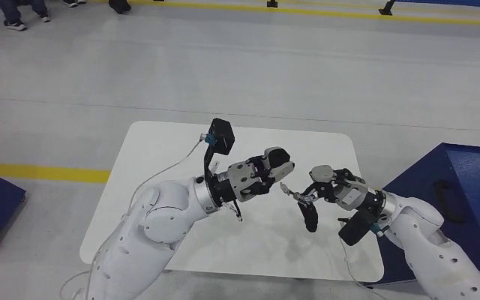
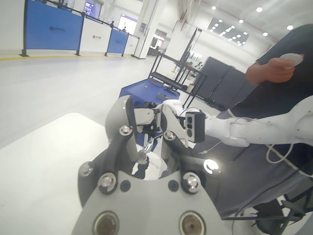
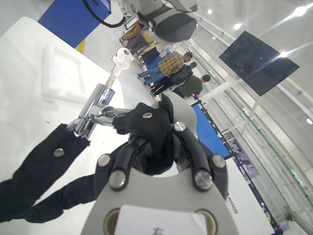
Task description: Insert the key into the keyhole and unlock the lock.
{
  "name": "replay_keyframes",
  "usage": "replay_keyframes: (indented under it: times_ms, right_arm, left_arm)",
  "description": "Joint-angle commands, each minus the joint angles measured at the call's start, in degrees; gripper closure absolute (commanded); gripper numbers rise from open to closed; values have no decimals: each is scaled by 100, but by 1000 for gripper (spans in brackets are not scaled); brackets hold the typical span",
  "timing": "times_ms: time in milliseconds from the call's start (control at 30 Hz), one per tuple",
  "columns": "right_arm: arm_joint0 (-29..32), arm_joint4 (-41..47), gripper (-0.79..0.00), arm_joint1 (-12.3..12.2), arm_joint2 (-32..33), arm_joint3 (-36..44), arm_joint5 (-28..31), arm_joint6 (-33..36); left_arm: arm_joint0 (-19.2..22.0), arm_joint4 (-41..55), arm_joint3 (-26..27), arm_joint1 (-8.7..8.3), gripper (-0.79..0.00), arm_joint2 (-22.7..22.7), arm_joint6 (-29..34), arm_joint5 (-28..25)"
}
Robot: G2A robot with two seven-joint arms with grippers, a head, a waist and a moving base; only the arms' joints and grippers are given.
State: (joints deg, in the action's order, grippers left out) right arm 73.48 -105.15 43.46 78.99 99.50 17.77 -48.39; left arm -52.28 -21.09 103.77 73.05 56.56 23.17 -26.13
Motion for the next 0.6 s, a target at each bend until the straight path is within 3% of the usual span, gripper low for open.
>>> replay_keyframes:
  times_ms: [0, 133, 200, 400, 500, 567]
  right_arm:
    - [-1, -5, 0, 0, 1, -1, -2, 7]
    - [-1, -5, 0, 0, 1, -1, -2, 7]
    - [24, 59, 0, 13, 1, 31, -56, 104]
    - [83, 216, 0, 55, 36, 65, -170, 180]
    - [116, 191, 0, 66, 79, 93, -235, 107]
    - [140, 210, 0, 75, 107, 101, -272, 35]
  left_arm:
    - [0, -130, 3, -1, 0, -1, 2, 5]
    - [-75, 110, 10, 8, 0, -35, -23, 45]
    - [-195, 1332, 54, 41, 0, 38, -176, 199]
    - [-297, 5868, -301, 178, 0, 377, -319, 1709]
    - [-243, 6919, -547, 204, 0, 436, -72, 2516]
    - [-208, 7051, -692, 198, 0, 449, 61, 2934]
